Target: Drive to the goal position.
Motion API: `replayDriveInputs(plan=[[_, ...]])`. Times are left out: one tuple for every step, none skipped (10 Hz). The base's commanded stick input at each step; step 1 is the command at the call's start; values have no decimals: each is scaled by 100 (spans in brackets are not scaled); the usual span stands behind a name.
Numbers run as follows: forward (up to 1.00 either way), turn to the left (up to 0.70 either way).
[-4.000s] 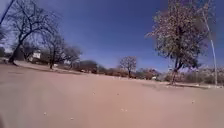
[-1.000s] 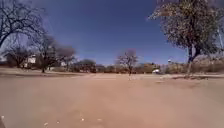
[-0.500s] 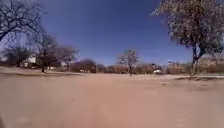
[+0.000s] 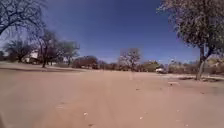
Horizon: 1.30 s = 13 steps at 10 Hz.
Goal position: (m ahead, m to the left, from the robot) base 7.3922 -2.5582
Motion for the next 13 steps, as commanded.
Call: replayDriveInputs(plan=[[100, 0], [100, 0], [100, 0], [100, 0], [100, 0], [100, 0], [100, 0], [100, -16], [100, -27], [100, -27], [100, -27], [100, -27], [100, -27]])
